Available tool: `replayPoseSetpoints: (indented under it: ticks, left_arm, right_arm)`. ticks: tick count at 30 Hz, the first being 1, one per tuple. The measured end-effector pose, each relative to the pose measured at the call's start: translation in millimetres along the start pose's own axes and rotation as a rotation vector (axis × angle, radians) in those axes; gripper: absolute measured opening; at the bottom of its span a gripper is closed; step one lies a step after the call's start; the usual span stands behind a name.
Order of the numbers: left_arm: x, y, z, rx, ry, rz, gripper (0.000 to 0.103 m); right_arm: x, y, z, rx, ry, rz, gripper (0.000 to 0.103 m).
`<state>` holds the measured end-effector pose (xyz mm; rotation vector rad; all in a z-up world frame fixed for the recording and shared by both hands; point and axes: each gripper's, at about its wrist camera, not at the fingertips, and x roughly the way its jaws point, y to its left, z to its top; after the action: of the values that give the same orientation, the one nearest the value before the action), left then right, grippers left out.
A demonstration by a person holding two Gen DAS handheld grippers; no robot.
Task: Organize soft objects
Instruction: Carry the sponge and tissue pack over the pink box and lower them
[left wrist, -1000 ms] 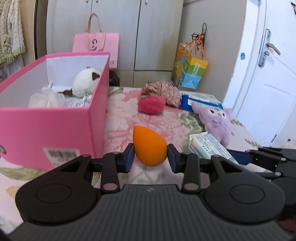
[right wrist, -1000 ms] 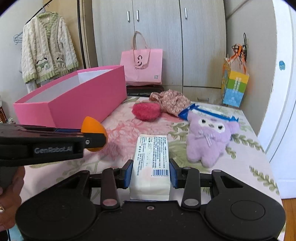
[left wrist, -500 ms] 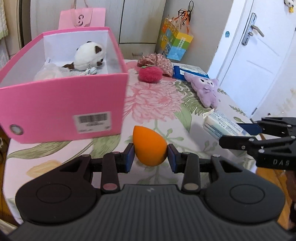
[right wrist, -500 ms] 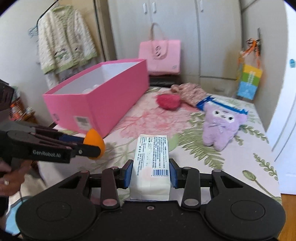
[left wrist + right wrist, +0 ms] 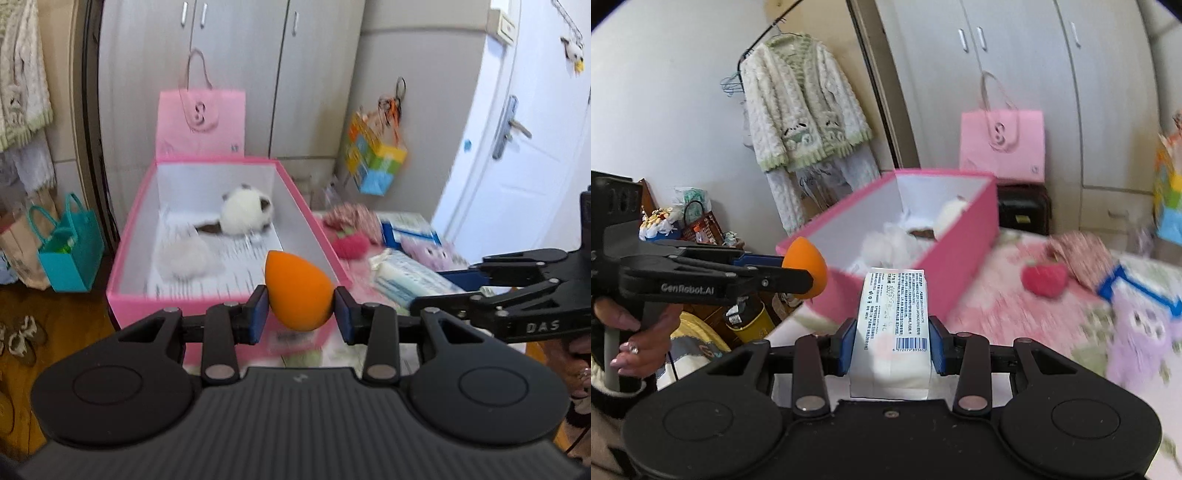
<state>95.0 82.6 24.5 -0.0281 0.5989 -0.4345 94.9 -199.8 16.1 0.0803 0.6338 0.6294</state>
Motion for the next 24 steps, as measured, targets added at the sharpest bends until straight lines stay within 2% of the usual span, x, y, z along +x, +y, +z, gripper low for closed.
replayPoseSetpoints:
  ticks: [5,9,12,16,18,21,24]
  left_arm:
    - [15,15,27,0.008,-0.011,0.019,0.037]
    - [38,31,46,-0.004,0.041,0.013,0.037]
    - [58,51,59,-0.054,0.086,-0.005,0.037]
    - [85,67,72,-0.052,0.117,0.058,0.037]
    - [104,76,79,-0.068,0.168,0.054,0.037]
    - [131,83,88,-0.075,0.230,0.060,0.037]
    - [156,85,95,-0.028,0.258,0.102,0.038]
  right_arm:
    - [30,-4,43,0.004,0.020,0.045,0.045]
    - [54,-6,67,-0.010,0.040,0.064,0.045]
    - [76,-4,81,-0.033,0.047,0.044,0.045]
    - [107,-2,94,-0.138,0.056,-0.069,0.045]
    - [124,-5,102,-0.179,0.075,-0.118,0.045]
    - [151,-18,114,-0.189,0.136,-0.085,0.045]
    - [176,-27,119,-0.208,0.187,-0.063,0.045]
